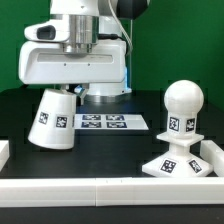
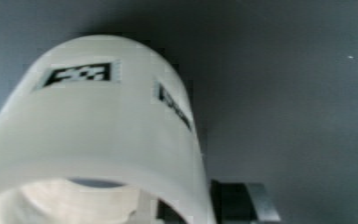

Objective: Assemble lamp

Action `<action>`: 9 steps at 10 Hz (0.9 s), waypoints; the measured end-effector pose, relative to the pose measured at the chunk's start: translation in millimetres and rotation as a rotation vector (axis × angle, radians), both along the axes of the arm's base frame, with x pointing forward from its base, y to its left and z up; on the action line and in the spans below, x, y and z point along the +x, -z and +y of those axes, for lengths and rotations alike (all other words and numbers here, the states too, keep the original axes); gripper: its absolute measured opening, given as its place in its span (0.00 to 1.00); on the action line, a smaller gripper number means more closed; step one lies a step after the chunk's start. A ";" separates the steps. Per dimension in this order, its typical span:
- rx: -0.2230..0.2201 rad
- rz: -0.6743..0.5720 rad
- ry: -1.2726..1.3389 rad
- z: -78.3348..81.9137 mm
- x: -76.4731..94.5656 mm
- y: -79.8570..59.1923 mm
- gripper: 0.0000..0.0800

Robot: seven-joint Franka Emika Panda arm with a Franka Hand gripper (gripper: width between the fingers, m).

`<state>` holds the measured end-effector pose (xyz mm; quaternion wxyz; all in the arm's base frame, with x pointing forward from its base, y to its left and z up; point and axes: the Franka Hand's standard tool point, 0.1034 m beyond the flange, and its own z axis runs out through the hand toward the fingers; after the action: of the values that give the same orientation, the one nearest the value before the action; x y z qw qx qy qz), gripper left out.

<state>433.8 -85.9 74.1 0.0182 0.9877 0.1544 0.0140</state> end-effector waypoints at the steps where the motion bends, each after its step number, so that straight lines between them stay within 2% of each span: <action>1: 0.002 0.000 0.000 3.9 2.0 -1.5 0.05; 3: 0.013 0.007 0.030 23.4 9.4 -8.2 0.05; 4: 0.019 0.002 0.050 37.3 15.2 -11.8 0.05; 5: 0.046 0.006 0.095 56.1 24.0 -18.7 0.05; 6: 0.104 -0.010 0.156 76.1 41.7 -31.3 0.06; 7: 0.137 -0.013 0.185 86.3 55.1 -43.5 0.06; 9: 0.240 -0.059 0.294 88.8 85.0 -73.0 0.06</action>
Offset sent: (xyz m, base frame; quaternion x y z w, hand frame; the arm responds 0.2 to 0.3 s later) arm 0.0174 0.0456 0.0174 0.0157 -0.0001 0.0612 0.9980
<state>518.8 2.9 147.1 -0.0933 0.9939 0.0052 0.0586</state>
